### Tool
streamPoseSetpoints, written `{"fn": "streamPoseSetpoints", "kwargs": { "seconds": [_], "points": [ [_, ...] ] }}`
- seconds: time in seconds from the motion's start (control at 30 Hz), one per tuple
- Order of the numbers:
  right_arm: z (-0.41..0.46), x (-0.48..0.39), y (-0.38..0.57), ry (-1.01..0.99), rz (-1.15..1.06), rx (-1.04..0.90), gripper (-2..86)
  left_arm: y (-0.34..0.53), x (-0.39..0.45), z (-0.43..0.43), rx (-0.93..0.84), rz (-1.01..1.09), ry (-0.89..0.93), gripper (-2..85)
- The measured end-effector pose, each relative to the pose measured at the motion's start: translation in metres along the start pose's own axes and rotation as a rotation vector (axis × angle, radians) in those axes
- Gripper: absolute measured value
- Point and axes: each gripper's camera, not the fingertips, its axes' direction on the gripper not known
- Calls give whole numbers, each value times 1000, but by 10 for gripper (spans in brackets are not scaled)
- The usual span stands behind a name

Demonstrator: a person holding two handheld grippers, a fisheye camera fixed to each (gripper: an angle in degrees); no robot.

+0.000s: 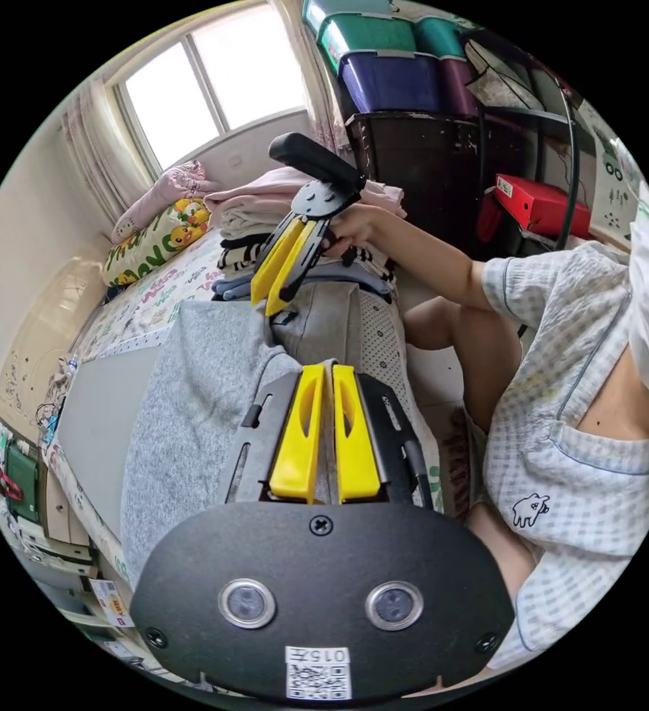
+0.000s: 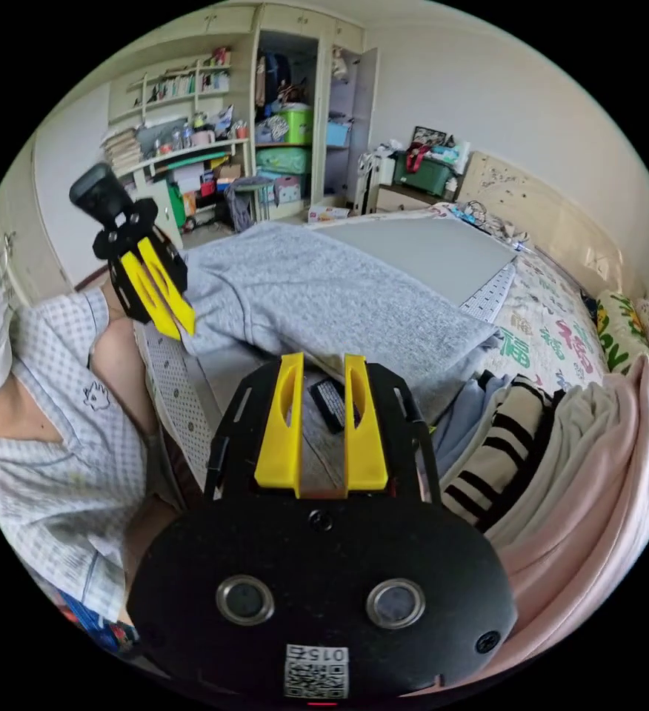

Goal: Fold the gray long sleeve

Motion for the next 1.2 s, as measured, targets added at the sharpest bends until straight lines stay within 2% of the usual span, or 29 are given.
{"fn": "streamPoseSetpoints", "kwargs": {
  "seconds": [0.1,0.23,0.3,0.47,0.6,0.7,0.77,0.87,0.97,1.2],
  "points": [
    [22,4,-8,16,-95,-88,84,9,-13,5,13,-30,73,9],
    [52,16,-18,78,-103,-201,17,20,-37,2,93,-81,160,8],
    [50,18,-13,78,-106,-174,8,22,-45,4,108,-94,197,8],
    [80,23,-12,60,-124,-296,17,14,-45,44,-62,-113,181,21],
    [64,26,-11,48,-104,-224,48,21,-44,36,-38,-109,180,49],
    [31,9,-8,50,-150,-62,61,38,-48,-15,95,-98,253,51],
    [4,-23,-3,8,-291,74,71,60,-45,-67,169,-90,147,67],
    [-11,-61,0,-89,-460,152,84,95,-35,-105,161,-94,-19,87],
    [-5,-88,-4,-163,-572,108,87,121,-27,-111,111,-75,0,103],
    [46,-92,-16,-125,-581,-87,107,143,-40,-67,-71,-77,6,99]
  ]
}}
